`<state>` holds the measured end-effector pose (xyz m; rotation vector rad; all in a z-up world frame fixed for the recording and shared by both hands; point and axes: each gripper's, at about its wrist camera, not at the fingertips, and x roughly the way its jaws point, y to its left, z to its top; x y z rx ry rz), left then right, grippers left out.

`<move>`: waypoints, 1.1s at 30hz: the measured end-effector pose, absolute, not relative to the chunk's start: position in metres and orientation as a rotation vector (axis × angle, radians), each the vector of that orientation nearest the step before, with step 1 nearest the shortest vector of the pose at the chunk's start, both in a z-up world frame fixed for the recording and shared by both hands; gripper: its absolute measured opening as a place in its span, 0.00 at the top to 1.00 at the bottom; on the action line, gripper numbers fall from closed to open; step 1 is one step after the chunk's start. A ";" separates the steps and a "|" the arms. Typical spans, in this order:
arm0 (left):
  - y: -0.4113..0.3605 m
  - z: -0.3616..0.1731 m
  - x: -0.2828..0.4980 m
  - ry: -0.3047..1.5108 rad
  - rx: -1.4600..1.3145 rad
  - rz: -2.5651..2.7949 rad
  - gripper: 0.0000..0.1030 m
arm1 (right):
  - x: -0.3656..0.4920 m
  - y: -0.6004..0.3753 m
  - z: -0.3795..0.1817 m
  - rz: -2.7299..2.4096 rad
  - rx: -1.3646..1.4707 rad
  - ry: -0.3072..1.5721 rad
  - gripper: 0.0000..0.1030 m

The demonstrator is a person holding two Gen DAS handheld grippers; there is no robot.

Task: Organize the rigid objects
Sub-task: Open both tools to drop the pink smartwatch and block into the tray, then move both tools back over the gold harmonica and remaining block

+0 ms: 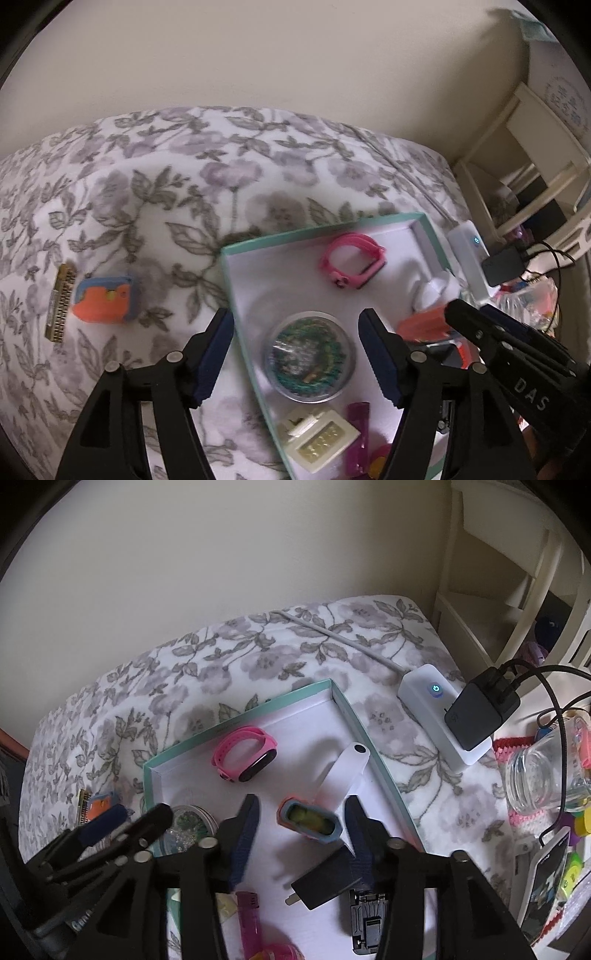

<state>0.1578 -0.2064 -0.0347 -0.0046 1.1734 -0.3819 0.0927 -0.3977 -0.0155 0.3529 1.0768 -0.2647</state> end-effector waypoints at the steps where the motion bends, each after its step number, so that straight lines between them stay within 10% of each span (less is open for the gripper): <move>1: -0.204 -0.035 0.159 1.173 -0.009 -0.370 0.31 | 0.093 -0.398 -0.016 -0.266 0.351 1.078 0.43; 7: -0.191 -0.037 0.166 1.176 -0.006 -0.297 0.13 | 0.094 -0.397 -0.018 -0.280 0.349 1.083 0.35; 33: -0.134 -0.041 0.191 1.195 -0.065 -0.103 0.10 | 0.107 -0.372 -0.023 -0.254 0.302 1.084 0.00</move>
